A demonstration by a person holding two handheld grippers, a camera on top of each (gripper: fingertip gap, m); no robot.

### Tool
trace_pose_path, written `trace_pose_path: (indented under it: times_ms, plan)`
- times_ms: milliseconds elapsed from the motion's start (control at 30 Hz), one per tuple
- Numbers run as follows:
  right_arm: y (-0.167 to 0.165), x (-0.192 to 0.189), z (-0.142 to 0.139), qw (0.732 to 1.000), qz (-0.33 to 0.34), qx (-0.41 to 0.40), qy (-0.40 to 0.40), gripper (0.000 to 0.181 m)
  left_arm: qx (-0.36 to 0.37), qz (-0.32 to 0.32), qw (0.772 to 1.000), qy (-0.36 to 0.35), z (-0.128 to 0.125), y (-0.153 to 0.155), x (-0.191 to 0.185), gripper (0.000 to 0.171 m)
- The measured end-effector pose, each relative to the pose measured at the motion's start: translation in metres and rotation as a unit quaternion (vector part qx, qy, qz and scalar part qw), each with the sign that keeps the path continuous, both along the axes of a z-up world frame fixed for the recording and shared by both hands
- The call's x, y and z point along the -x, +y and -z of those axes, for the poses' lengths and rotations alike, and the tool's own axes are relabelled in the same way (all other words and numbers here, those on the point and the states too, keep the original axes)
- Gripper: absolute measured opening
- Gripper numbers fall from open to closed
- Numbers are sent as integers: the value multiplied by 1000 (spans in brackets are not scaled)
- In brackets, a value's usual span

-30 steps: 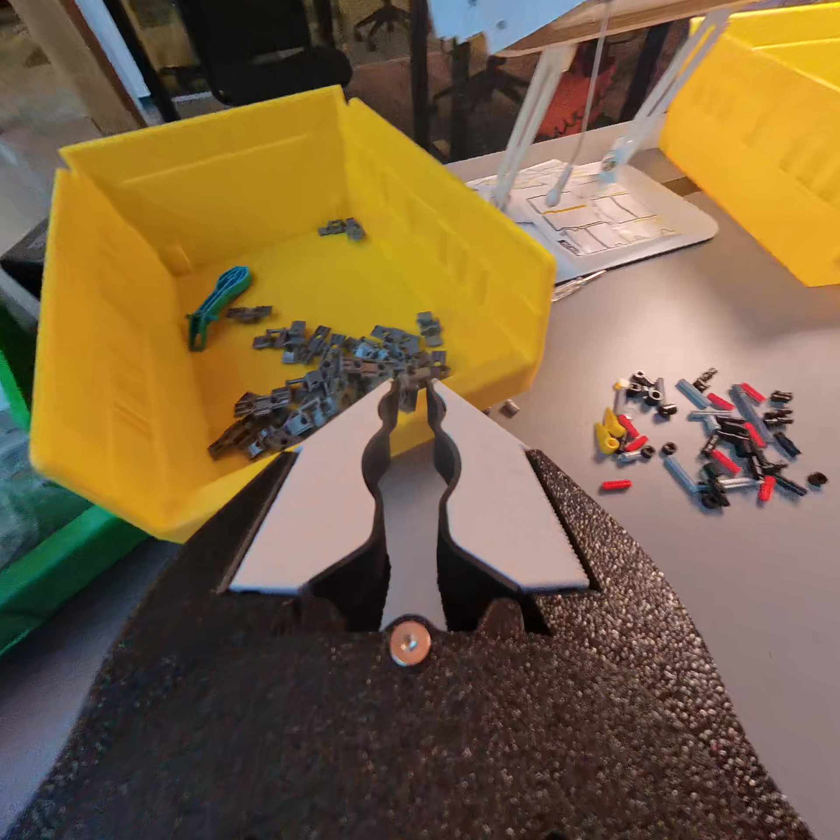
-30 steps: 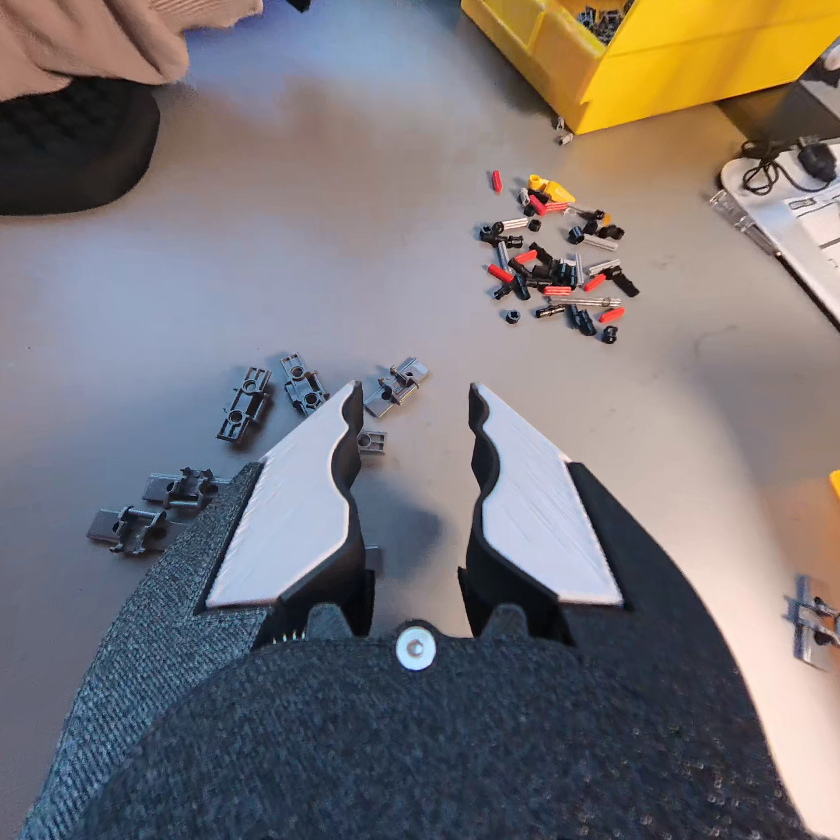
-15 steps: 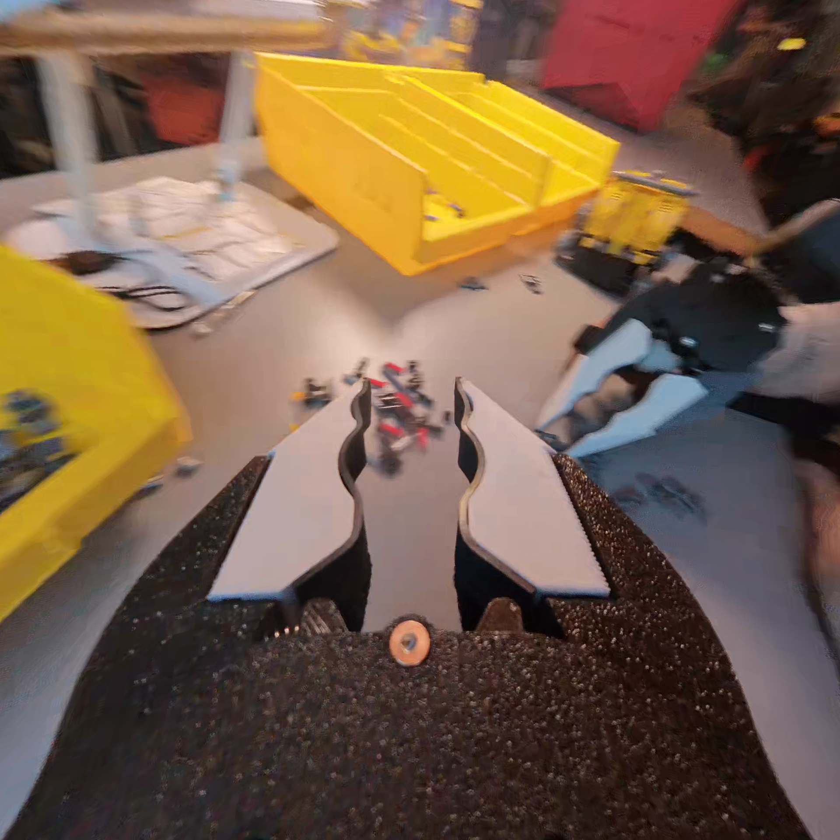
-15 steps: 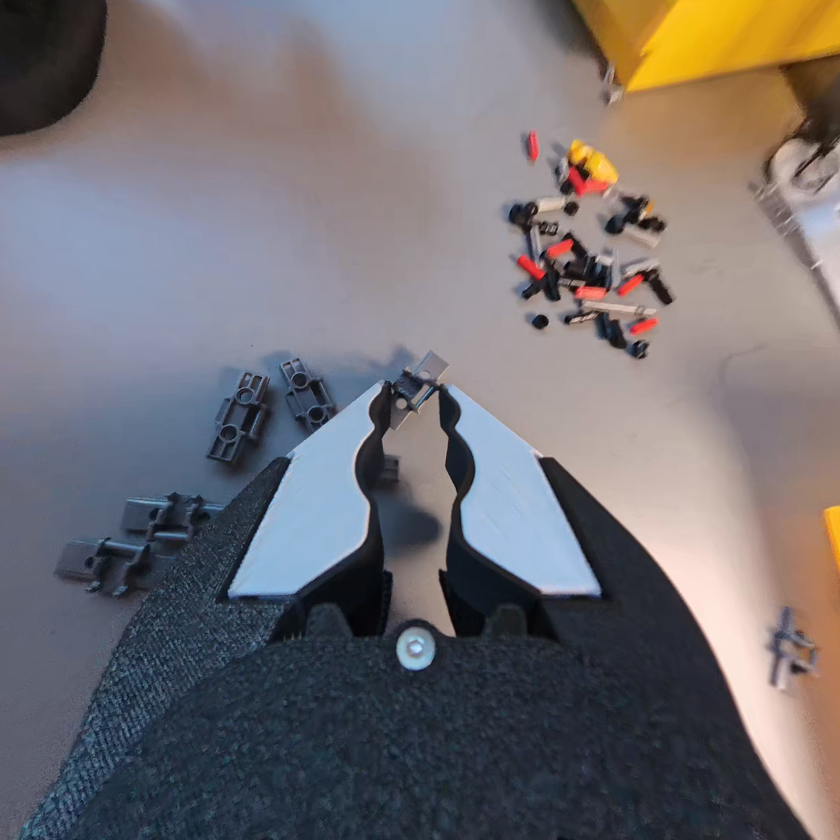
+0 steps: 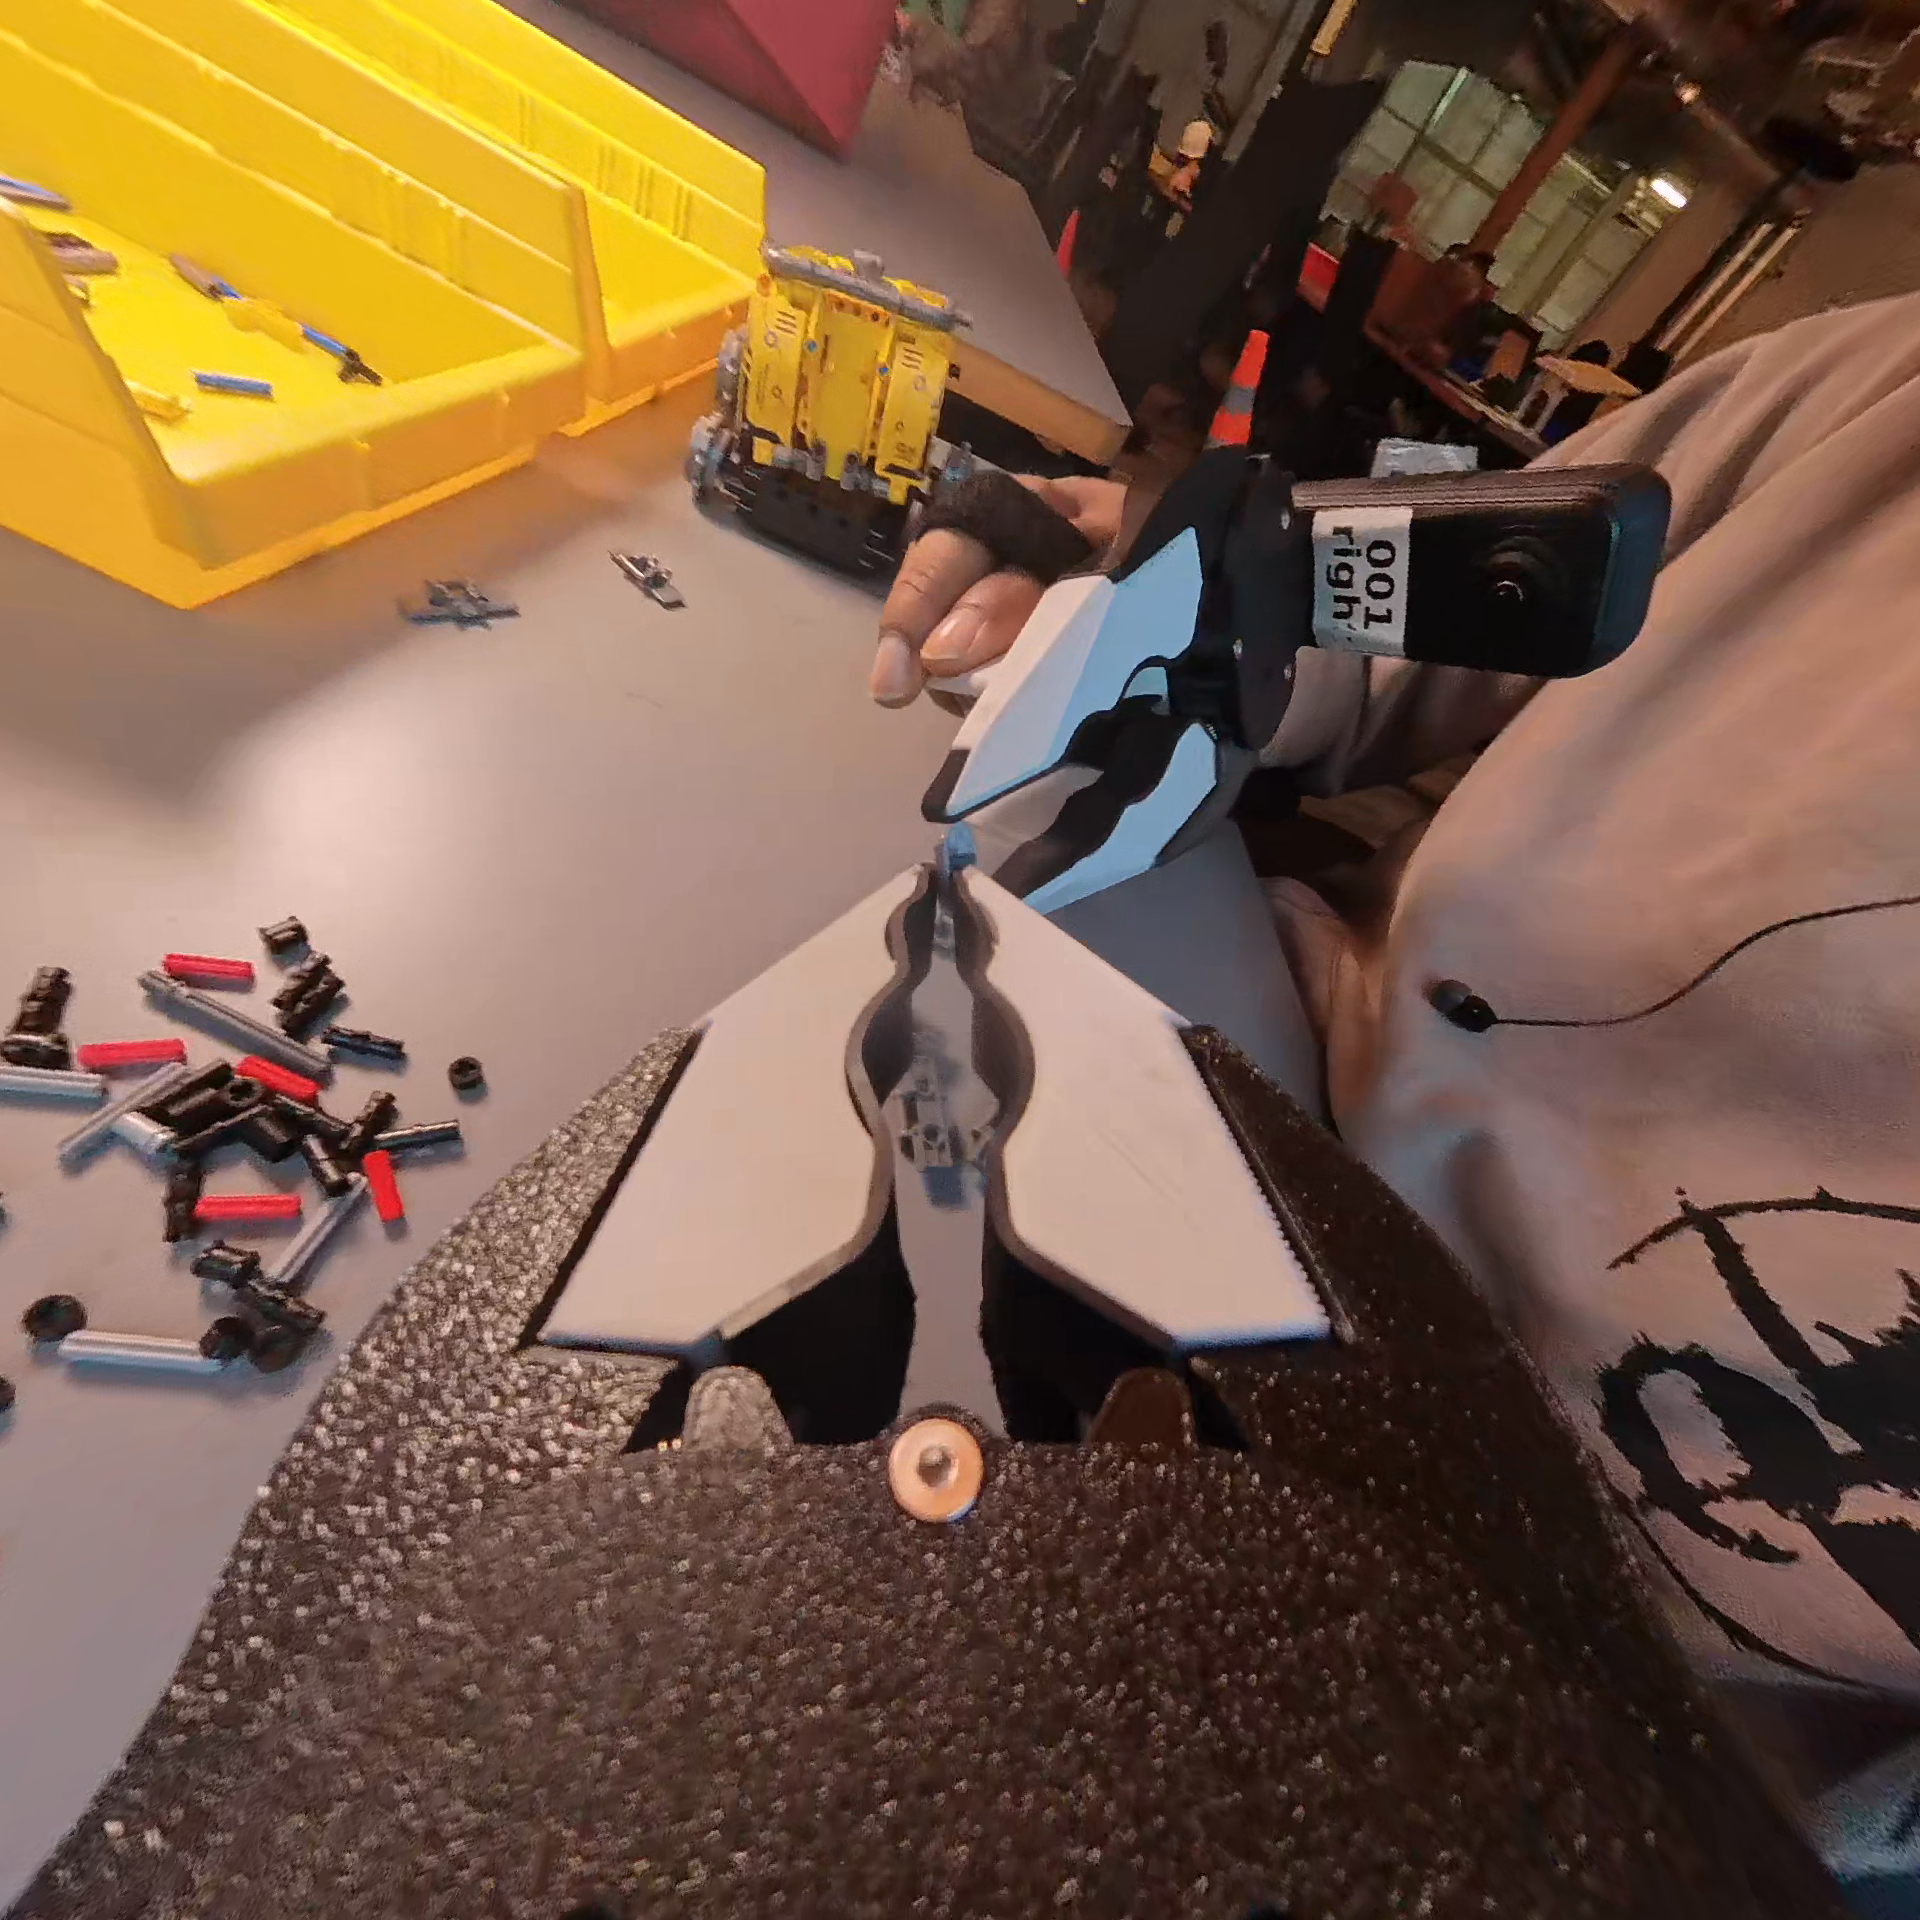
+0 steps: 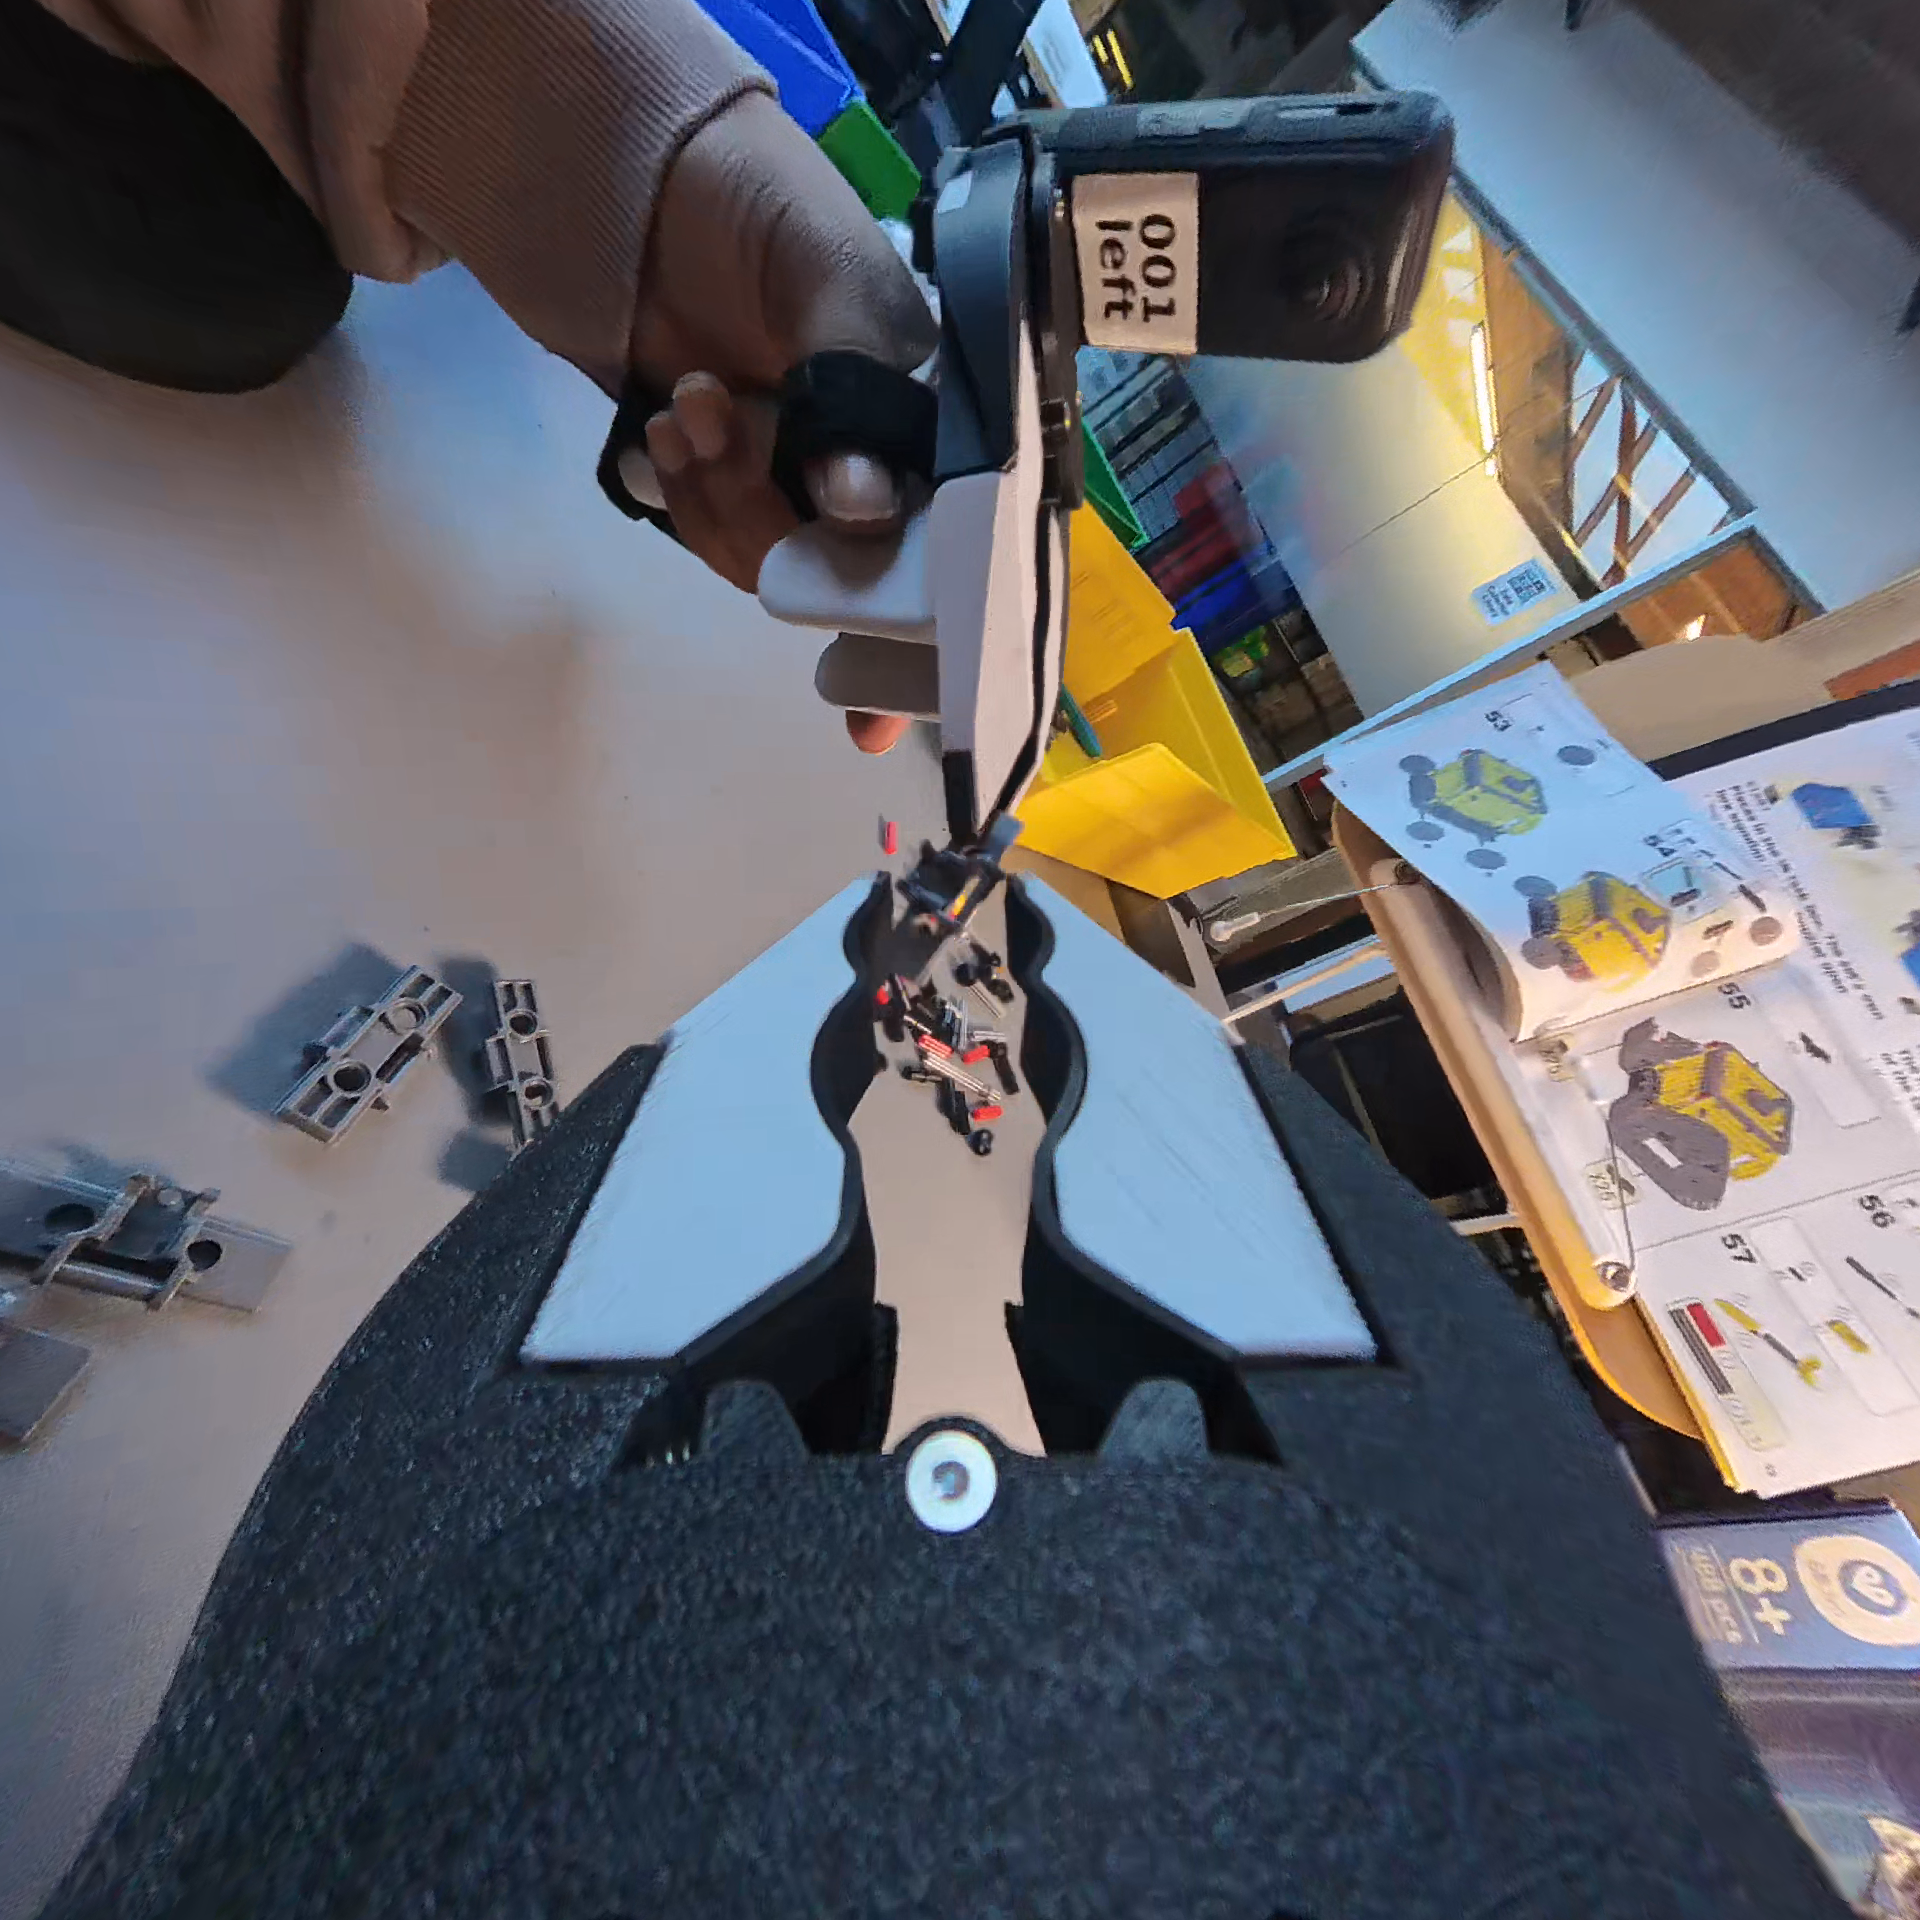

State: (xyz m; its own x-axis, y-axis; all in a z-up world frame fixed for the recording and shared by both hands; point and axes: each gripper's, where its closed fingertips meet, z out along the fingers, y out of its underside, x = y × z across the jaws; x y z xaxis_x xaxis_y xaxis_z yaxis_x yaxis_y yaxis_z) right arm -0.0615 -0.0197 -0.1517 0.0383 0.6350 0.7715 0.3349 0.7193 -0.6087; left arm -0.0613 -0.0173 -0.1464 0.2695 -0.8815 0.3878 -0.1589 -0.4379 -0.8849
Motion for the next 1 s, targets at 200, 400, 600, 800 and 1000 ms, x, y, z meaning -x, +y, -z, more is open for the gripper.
trace_pose_path:
  times_ms: [200,400,600,800,1000]
  plan:
    - [17,-21,27,957,-5,282,-61,49,-67,-203,976,24,-13,55,62,2]
    - [-5,-43,86,885,-12,413,-214,61,-134,-491,855,101,-13,103,201,3]
    - [-8,-40,102,887,18,383,-258,37,-106,-585,791,142,6,108,264,33]
    - [15,-33,79,909,43,377,-174,37,-57,-421,904,54,4,95,168,39]
    - [37,-23,33,906,44,421,-22,37,111,-169,976,-77,3,52,26,38]
